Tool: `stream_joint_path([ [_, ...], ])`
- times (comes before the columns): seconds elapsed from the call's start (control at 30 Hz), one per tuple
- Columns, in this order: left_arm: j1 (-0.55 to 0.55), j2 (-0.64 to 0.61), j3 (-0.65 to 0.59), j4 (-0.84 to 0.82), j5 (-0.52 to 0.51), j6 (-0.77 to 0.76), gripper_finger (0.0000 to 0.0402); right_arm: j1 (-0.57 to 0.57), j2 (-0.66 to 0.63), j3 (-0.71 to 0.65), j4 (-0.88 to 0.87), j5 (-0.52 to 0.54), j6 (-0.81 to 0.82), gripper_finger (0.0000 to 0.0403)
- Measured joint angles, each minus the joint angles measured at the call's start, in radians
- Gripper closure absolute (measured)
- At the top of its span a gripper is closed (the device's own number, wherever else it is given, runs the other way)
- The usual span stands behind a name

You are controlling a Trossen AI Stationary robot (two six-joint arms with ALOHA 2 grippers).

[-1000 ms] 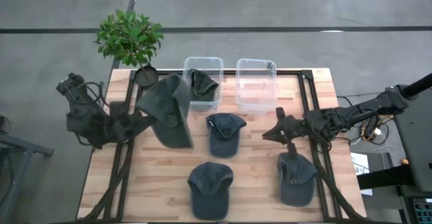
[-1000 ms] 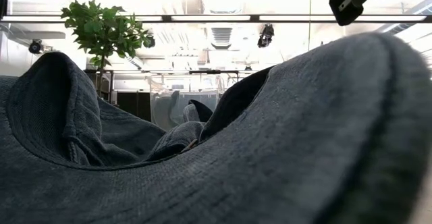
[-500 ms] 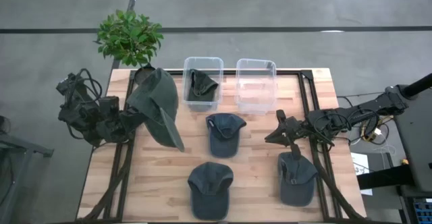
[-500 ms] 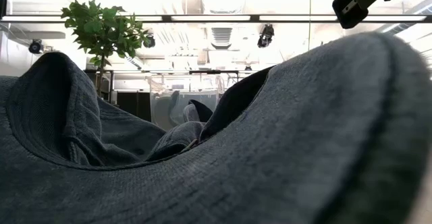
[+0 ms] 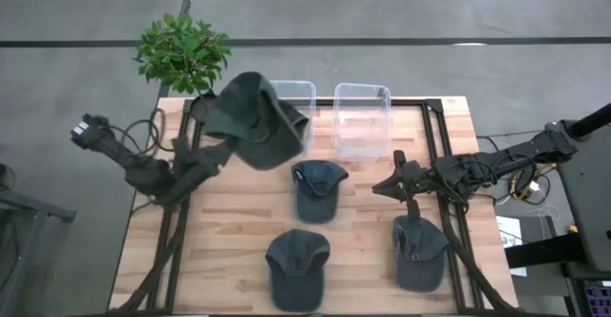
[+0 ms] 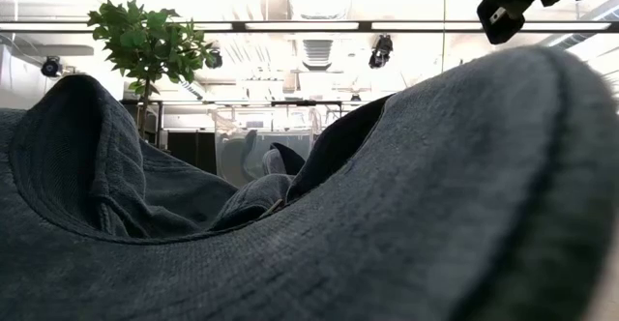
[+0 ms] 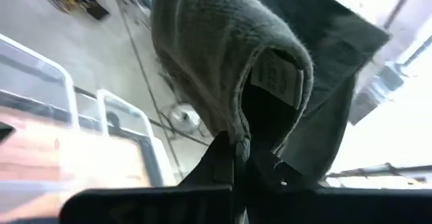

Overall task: Pick & Place hat
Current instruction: Put the green cap into the left transparent bin

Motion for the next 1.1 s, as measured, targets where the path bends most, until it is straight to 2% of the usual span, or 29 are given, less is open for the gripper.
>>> stream_joint_path([
  [0.2, 0.135, 0.067, 0.002, -0.006, 0.109, -0.014, 0.0398, 0.0, 0.0, 0.002, -0.002, 0.0, -0.004, 0.0367],
  [0.3, 0.213, 0.099, 0.04, -0.102, 0.181, -0.043, 0.0398, 0.0, 0.0, 0.006, -0.002, 0.0, -0.004, 0.0367],
  [0.37, 0.27, 0.113, 0.088, -0.242, 0.243, -0.108, 0.0398, 0.0, -0.001, 0.008, -0.002, 0.0, -0.001, 0.0367],
  [0.53, 0.44, 0.163, 0.264, -0.767, 0.403, -0.332, 0.0398, 0.0, -0.001, 0.01, -0.002, 0.0, -0.001, 0.0367],
  [0.67, 0.57, 0.21, 0.388, -1.055, 0.502, -0.392, 0.0398, 0.0, -0.001, 0.01, -0.002, 0.0, -0.001, 0.0367],
  [0.83, 0.718, 0.241, 0.455, -1.106, 0.642, -0.312, 0.0398, 0.0, -0.001, 0.01, -0.001, 0.0, 0.0, 0.0367],
  [1.1, 0.911, 0.333, 0.458, -1.114, 0.837, -0.228, 0.0398, 0.0, 0.0, 0.01, -0.001, -0.001, 0.012, 0.0367],
])
